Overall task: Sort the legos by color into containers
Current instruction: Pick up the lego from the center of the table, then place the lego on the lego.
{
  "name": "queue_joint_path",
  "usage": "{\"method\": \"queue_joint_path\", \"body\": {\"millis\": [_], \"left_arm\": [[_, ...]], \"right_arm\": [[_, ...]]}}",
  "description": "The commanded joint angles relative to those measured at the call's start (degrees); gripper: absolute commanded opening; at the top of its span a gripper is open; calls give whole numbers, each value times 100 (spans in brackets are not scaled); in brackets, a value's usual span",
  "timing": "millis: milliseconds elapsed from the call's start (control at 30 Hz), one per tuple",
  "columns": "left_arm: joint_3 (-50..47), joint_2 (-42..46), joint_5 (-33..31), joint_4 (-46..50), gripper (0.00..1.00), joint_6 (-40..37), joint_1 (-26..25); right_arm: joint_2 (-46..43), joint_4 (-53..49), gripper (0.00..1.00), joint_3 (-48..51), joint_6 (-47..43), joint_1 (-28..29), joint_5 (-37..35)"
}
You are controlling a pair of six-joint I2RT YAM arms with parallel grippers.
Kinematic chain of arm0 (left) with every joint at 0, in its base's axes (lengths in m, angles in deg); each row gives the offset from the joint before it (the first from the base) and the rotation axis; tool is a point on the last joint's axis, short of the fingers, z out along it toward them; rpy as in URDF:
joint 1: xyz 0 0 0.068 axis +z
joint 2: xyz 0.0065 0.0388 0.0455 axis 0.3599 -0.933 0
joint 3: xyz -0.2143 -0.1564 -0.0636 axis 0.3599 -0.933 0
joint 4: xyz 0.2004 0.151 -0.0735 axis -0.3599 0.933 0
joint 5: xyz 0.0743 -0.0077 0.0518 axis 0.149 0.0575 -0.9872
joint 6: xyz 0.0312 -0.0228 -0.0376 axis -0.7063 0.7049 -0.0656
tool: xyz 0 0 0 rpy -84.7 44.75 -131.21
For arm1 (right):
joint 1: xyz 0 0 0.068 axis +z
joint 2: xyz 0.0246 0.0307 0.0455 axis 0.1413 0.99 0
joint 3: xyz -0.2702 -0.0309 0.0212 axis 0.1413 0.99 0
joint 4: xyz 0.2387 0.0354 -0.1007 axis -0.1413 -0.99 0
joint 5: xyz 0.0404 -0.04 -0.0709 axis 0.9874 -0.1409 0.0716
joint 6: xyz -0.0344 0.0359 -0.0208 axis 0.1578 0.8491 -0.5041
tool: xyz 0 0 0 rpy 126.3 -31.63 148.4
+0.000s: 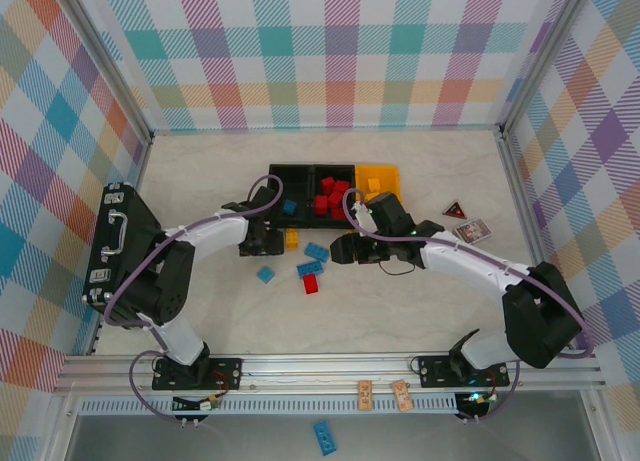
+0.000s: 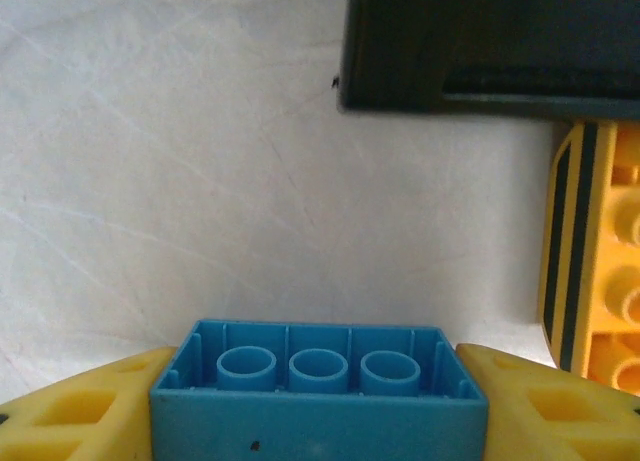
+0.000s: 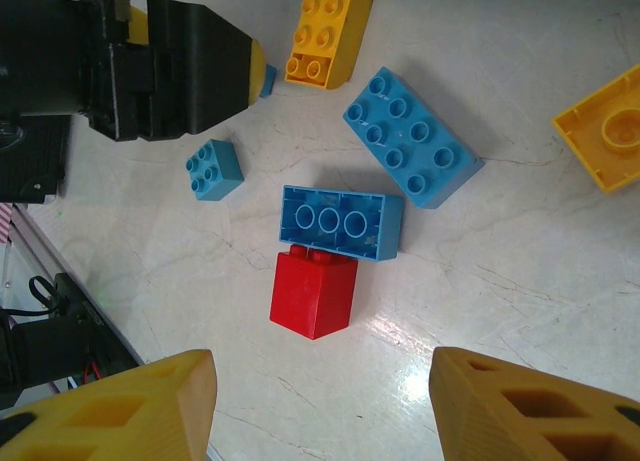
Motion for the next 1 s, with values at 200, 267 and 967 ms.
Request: {"method": "queue_joint_path", "body": {"millis": [200, 267, 967], "left_arm": [[512, 819, 282, 640, 54, 62, 51], [708, 822, 285, 701, 54, 70, 56], [4019, -1698, -21, 1136, 54, 98, 60]], "right_arm": [[110, 14, 59, -461, -94, 28, -96], [144, -28, 59, -554, -104, 28, -205], [324, -15, 59, -889, 97, -107, -566]]}}
